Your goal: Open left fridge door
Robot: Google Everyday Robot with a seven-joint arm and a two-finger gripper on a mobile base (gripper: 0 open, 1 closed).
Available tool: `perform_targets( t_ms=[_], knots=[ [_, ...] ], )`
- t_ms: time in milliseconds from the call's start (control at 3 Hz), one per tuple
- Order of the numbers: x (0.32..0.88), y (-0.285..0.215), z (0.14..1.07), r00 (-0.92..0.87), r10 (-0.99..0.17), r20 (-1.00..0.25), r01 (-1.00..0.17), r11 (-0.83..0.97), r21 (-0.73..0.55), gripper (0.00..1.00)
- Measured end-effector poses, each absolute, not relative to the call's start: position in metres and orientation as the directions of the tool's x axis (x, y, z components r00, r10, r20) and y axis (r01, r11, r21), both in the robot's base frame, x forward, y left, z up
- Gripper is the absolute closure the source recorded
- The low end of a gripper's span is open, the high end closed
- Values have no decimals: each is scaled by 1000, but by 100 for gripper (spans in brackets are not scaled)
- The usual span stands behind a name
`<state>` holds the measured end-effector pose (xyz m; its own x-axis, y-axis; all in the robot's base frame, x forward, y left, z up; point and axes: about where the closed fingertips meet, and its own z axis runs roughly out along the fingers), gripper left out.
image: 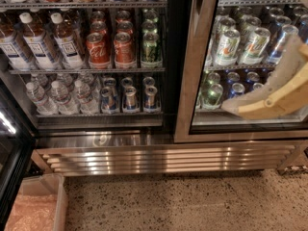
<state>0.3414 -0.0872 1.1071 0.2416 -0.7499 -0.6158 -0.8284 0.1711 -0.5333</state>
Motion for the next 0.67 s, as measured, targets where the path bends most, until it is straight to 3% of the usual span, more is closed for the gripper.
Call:
perform_targets(
  t_ms=[333,667],
  knots=[
    [341,-87,1107,242,-750,-616,-828,171,-533,0],
    [341,-87,1107,242,-750,-616,-828,171,-533,0]
  ],
)
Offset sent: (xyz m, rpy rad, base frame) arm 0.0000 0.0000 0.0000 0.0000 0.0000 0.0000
